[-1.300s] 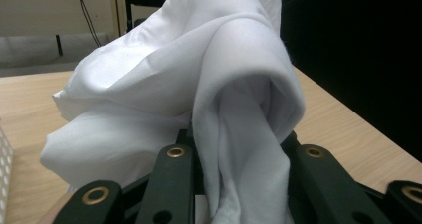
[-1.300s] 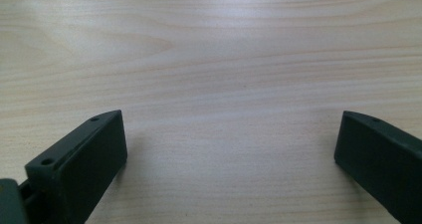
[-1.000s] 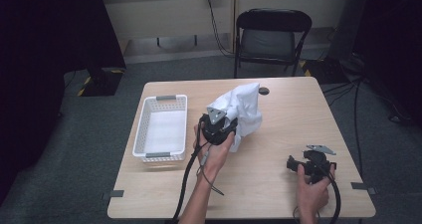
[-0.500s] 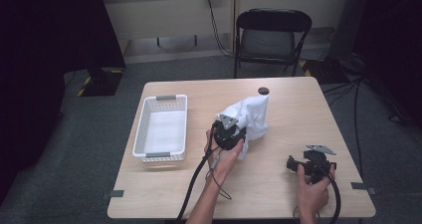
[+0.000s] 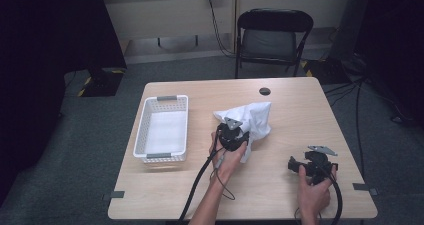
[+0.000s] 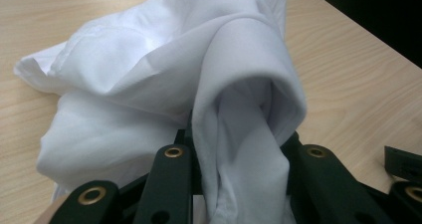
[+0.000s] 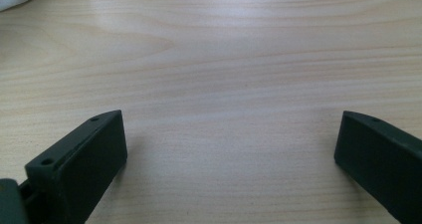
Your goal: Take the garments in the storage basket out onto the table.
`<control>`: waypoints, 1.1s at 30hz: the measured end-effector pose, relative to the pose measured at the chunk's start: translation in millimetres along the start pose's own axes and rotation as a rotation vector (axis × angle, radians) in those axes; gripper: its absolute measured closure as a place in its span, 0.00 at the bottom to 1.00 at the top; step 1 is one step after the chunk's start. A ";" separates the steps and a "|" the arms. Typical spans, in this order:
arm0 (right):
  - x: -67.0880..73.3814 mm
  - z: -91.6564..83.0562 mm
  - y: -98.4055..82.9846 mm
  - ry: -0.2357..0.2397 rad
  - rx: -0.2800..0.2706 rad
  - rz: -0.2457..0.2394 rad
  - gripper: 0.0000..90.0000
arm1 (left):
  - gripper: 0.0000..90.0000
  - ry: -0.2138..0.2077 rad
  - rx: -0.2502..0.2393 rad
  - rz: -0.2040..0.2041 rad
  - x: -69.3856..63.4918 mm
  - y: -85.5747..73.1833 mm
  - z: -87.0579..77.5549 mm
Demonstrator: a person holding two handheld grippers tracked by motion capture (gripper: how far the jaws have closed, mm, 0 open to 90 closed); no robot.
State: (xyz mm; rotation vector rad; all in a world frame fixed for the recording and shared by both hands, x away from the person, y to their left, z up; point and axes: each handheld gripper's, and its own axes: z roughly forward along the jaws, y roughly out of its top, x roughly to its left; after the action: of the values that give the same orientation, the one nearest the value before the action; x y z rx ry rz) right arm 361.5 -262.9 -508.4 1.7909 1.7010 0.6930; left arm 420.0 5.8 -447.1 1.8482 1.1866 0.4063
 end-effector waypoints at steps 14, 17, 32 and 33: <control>0.0 0.0 0.0 0.000 0.000 0.000 0.00 | 0.76 0.006 0.025 -0.012 0.0 -1.0 14.8; 0.0 0.0 0.0 0.000 0.000 0.000 0.00 | 0.75 0.002 0.031 -0.022 1.5 -1.6 16.9; 0.0 0.0 0.0 0.000 0.000 0.000 0.00 | 0.65 -0.019 0.070 -0.051 6.1 -2.2 26.4; 0.0 0.0 0.0 0.000 0.000 0.000 0.00 | 0.64 -0.017 0.071 -0.054 6.3 -2.1 26.7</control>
State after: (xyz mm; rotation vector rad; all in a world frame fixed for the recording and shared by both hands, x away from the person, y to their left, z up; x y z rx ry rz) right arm 361.5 -262.9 -508.4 1.7911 1.7007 0.6933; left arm 439.6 -1.7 -464.9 1.8723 1.2511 0.3216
